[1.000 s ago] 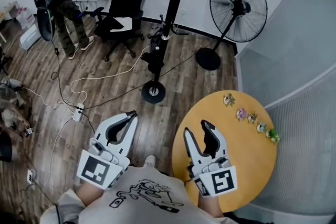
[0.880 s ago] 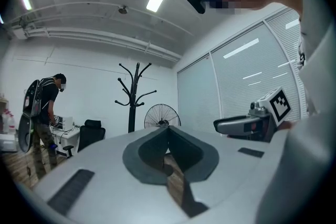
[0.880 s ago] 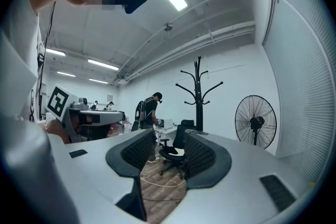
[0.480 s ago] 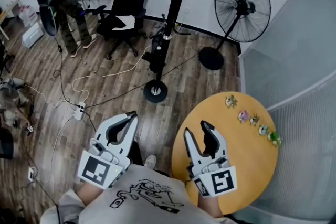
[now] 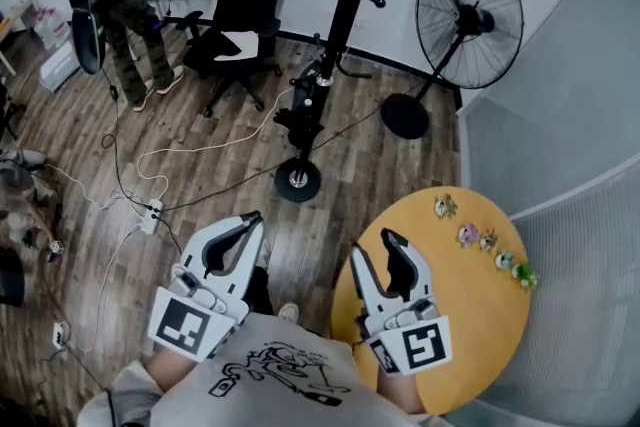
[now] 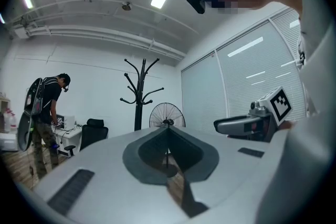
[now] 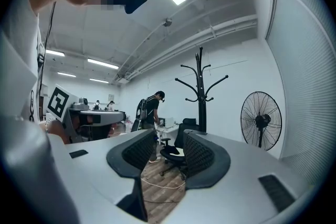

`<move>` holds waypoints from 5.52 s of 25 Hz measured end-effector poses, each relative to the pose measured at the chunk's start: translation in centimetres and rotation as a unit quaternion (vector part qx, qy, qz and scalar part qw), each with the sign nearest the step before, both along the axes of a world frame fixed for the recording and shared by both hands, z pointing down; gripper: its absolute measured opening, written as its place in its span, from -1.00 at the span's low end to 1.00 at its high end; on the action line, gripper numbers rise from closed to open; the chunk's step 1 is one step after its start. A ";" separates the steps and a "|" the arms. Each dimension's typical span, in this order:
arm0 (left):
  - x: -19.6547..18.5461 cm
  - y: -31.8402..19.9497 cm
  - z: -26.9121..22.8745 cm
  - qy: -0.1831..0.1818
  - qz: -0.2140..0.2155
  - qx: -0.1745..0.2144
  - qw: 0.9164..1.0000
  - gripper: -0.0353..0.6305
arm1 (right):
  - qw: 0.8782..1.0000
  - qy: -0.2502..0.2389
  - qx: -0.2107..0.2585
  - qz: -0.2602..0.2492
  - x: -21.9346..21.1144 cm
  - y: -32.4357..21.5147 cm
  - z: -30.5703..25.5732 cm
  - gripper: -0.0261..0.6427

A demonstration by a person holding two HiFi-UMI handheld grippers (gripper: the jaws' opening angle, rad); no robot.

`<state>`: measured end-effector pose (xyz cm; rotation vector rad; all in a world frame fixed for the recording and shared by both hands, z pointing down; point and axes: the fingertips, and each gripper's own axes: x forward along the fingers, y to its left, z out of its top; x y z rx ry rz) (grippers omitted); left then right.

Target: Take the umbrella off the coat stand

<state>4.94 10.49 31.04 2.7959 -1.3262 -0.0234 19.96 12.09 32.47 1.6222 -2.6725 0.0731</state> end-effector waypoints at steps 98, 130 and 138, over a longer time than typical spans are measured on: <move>-5.8 -31.4 1.9 0.010 0.069 -0.011 0.997 -0.87 | 0.996 0.050 -0.037 0.057 -6.5 -31.6 6.0 -0.39; -6.4 -33.0 2.1 0.016 0.061 -0.012 0.998 -0.87 | 0.980 0.126 -0.139 0.067 -4.5 -37.8 28.1 -0.36; -6.2 -32.8 2.1 0.016 0.061 -0.013 0.998 -0.87 | 0.974 0.118 -0.182 0.068 -4.0 -38.9 33.1 -0.33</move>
